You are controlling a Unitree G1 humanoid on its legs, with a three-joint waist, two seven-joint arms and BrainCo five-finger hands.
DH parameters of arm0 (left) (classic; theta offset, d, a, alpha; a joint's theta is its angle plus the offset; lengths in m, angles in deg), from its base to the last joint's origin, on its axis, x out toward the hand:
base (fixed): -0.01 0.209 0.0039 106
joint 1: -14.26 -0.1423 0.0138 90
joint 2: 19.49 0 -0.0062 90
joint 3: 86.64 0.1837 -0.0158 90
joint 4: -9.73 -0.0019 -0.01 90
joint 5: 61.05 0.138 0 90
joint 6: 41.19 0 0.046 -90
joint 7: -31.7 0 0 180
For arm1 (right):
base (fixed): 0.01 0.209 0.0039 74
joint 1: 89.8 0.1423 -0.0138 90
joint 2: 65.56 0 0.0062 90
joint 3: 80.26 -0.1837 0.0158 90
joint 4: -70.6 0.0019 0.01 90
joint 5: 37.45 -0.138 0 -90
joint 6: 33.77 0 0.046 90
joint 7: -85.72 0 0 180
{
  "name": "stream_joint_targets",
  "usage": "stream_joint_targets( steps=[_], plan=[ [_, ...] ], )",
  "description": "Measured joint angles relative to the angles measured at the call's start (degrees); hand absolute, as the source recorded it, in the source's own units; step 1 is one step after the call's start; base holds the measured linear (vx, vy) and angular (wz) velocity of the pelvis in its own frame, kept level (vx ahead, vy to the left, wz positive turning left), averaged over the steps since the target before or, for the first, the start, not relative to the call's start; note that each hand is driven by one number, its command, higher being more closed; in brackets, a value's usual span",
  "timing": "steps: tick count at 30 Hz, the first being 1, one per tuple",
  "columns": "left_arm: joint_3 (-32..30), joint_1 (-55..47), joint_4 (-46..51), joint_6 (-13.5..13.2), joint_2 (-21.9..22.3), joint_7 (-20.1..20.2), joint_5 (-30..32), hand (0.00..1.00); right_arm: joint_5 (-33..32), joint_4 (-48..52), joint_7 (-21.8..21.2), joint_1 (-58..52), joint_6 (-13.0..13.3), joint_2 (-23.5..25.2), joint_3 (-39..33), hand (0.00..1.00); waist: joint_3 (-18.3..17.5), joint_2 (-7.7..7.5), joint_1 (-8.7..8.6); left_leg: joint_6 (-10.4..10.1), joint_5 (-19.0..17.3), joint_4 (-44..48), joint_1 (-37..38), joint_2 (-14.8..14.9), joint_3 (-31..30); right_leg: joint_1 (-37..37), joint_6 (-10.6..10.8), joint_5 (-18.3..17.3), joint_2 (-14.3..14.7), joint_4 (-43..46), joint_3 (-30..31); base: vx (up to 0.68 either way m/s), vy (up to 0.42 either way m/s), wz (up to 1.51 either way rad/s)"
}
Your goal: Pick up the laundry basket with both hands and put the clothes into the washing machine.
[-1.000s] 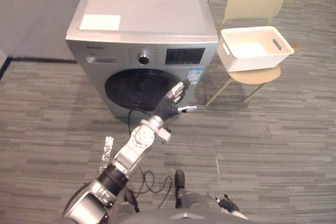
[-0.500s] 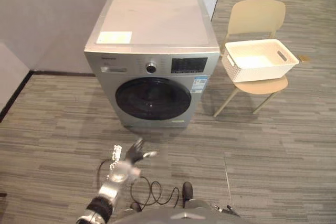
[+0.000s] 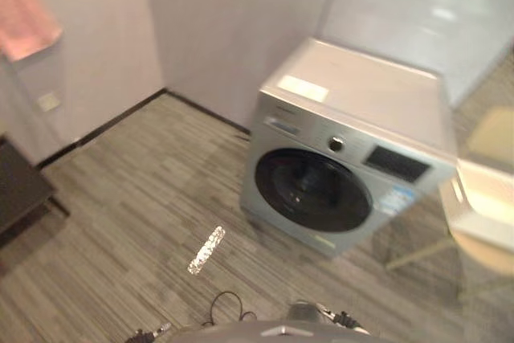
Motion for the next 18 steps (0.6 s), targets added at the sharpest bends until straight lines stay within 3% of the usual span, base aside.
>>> stream_joint_targets(
  steps=[1, 3, 6, 8, 10, 11, 12, 13, 14, 15, 16, 17, 18],
  plan=[
    [-1.38, 0.14, 0.04, 0.11, 0.73, -0.09, 0.25, 0.0, -0.11, 1.16, 0.01, 0.43, -0.04, 0.8, -0.01, 0.0, 0.1, 0.2, 0.07, 0.03, -1.64, 3.11, -1.57, 0.24, -3.7, -1.87, 0.99, -7.15, 4.22, 0.71, 2.97, 0.16, -0.06, 1.19],
    [-2.57, 0.45, 0.16, 0.12, 1.37, -0.2, 0.43, 0.0, -0.54, 3.42, 0.0, 0.32, -0.07, 0.98, 0.06, 0.0, 0.38, 0.62, 0.08, 0.13, -3.36, 5.57, -2.76, 0.14, -6.56, -3.2, 2.21, -10.54, 6.96, -5.17, 6.14, 0.17, -0.077, 1.2],
    [-3.62, 0.8, 1.93, 0.1, 2.74, -1.05, 2.42, 0.0, -0.75, 7.3, -0.12, 0.51, -0.27, 2.29, 0.66, 0.0, 1.23, 2.05, 0.77, -0.63, -7.89, 9.97, -3.69, 0.17, -9.27, -2.39, 2.34, -11.13, 8.23, -24.1, 13.62, 0.14, -0.144, 0.66],
    [-3.73, 1.58, 2.29, -0.02, 3.08, -1.07, 3.58, 0.0, -0.59, 8.15, -0.08, 0.47, -0.69, 1.81, 2.44, 0.0, 1.36, 2.6, 0.83, -0.83, -11.17, 13.62, -4.51, 0.32, -11.63, -0.99, 2.44, -11.14, 8.27, -31.57, 16.02, 0.21, -0.298, 0.76],
    [-4.09, 2.42, 2.32, -0.04, 3.05, -1.08, 4.62, 0.0, -0.57, 9.0, -0.04, 0.43, -0.79, 1.46, 4.81, 0.0, 1.3, 2.5, 0.44, -2.3, -14.53, 16.13, -5.19, 0.44, -15.17, -0.5, 3.13, -11.71, 8.18, -31.32, 15.46, 0.31, -0.486, 0.96],
    [-4.46, 2.29, 2.79, -0.01, 2.98, -1.11, 4.7, 0.0, -0.55, 9.38, -0.05, 0.44, -0.77, 1.43, 6.57, 0.0, 0.58, 1.88, 0.38, -3.62, -16.07, 15.73, -5.04, 1.08, -16.92, 0.58, 2.92, -13.64, 8.17, -31.37, 13.09, 0.37, -0.699, 0.9],
    [-4.92, 2.2, 2.97, 0.07, 4.2, -1.36, 4.66, 0.0, -0.4, 9.93, -0.16, 0.96, -0.77, 0.01, 8.23, 0.0, -0.33, 3.85, 0.7, -4.89, -16.92, 14.92, -4.44, 4.76, -17.88, -0.03, 3.2, -13.61, 10.79, -28.95, 10.64, 0.32, -0.597, 0.79],
    [-5.09, 1.48, 3.07, 0.07, 5.14, -1.6, 4.64, 0.0, -0.32, 10.53, -0.07, 0.96, -0.73, -0.8, 8.58, 0.0, -0.99, 5.03, 1.02, -5.25, -16.65, 16.29, -5.06, 6.37, -17.56, -0.34, 2.25, -14.31, 12.18, -28.53, 9.2, 0.43, -0.687, 0.69],
    [-5.2, 1.32, 3.77, 0.08, 6.43, -2.21, 4.48, 0.0, -0.09, 11.93, -0.01, 1.33, -0.59, -1.46, 8.66, 0.0, -1.2, 7.53, 1.12, -4.99, -15.16, 23.15, -7.88, 7.48, -15.9, 0.62, 0.67, -15.58, 13.79, -27.25, 6.22, 0.39, -0.519, 0.82],
    [-5.09, 1.2, 4.1, 0.07, 7.14, -2.53, 3.87, 0.0, -0.09, 12.6, -0.02, 1.29, -0.57, -1.05, 9.36, 0.0, -1.16, 8.42, 0.92, -6.26, -12.5, 28.12, -9.63, 8.67, -14.72, 3.13, 0.04, -16.61, 14.55, -26.82, 3.0, 0.38, -0.514, 0.89],
    [-5.04, 1.29, 4.33, 0.07, 7.2, -2.67, 3.3, 0.0, -0.15, 12.99, -0.02, 0.88, -0.6, -0.58, 9.81, 0.0, -1.14, 8.48, 1.06, -6.72, -10.6, 30.54, -10.34, 9.17, -13.6, 4.77, -0.69, -17.25, 14.92, -26.95, 1.67, 0.34, -0.493, 0.95],
    [-4.89, 1.33, 5.73, 0.06, 7.22, -3.1, 2.46, 0.0, -0.63, 14.08, 0.02, 0.47, -0.5, -0.01, 11.68, 0.0, -0.96, 8.27, 1.26, -6.78, -5.96, 36.69, -13.08, 10.51, -9.59, 8.07, -1.98, -18.01, 15.38, -27.9, -0.78, 0.29, -0.442, 0.72],
    [-4.71, 1.24, 6.55, -0.04, 7.12, -3.37, 2.37, 0.0, -1.05, 14.66, 0.01, 0.53, -0.42, 0.26, 12.19, 0.0, -0.75, 7.96, 1.82, -6.49, -3.89, 41.48, -15.16, 12.11, -4.57, 10.34, -2.93, -18.48, 15.64, -28.64, -2.09, 0.26, -0.417, 0.71]
  ],
)
